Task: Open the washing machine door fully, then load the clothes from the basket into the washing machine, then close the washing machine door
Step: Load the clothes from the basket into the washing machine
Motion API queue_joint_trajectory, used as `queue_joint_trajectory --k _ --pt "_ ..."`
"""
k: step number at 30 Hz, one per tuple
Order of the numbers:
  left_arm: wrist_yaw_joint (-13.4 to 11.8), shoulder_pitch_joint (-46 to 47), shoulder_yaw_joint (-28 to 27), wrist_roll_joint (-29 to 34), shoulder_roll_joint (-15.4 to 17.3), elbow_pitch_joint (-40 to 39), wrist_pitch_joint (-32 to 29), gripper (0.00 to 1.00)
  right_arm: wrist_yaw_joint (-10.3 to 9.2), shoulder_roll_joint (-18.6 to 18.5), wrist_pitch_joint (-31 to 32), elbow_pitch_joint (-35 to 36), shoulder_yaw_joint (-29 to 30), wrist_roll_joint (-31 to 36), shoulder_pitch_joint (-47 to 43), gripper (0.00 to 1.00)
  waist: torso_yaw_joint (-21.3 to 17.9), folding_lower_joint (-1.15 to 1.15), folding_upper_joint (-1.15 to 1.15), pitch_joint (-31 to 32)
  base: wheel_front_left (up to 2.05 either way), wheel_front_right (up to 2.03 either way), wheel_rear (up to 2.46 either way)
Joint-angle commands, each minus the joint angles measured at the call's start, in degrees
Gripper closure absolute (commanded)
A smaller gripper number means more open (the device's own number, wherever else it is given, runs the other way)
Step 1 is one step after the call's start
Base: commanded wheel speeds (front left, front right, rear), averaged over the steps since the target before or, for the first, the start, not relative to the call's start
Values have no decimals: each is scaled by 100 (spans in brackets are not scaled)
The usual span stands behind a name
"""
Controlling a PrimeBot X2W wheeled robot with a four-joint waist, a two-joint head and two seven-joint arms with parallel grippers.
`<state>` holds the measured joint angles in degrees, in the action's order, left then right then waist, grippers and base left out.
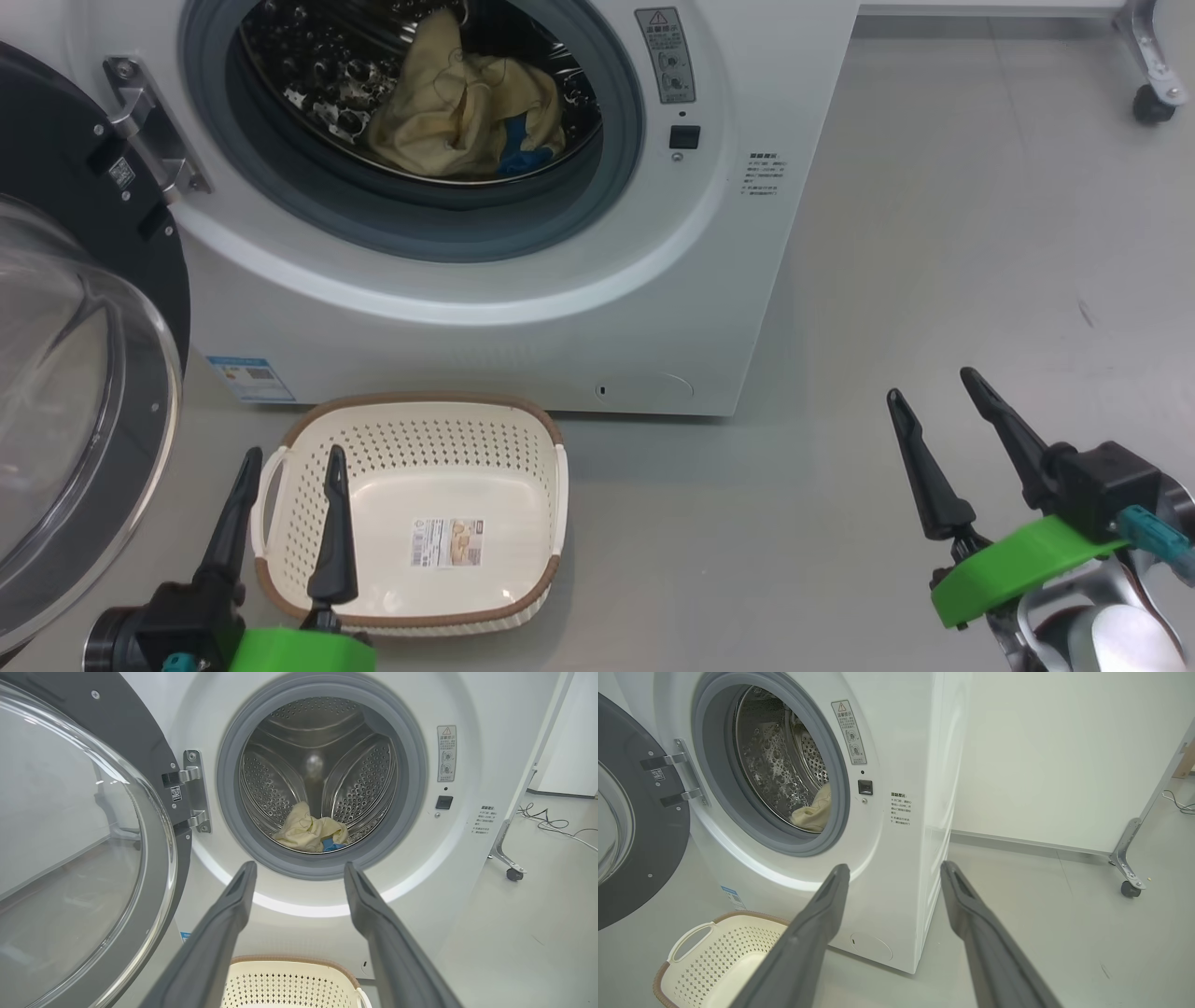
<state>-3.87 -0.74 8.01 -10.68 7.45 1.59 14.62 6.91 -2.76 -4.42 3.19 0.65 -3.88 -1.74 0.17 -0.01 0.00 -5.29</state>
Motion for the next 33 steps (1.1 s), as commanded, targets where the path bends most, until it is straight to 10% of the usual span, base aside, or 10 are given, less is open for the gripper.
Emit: queue_joint_trajectory --k 1,33 --pt "18 141 -231 26 23 -200 38 0 58 -82 20 224 -122 13 136 0 4 1 0 35 0 0 0" --pt "183 202 -295 408 -24 -17 38 0 58 -67 234 464 -71 -21 -66 0 54 1 0 91 0 0 0"
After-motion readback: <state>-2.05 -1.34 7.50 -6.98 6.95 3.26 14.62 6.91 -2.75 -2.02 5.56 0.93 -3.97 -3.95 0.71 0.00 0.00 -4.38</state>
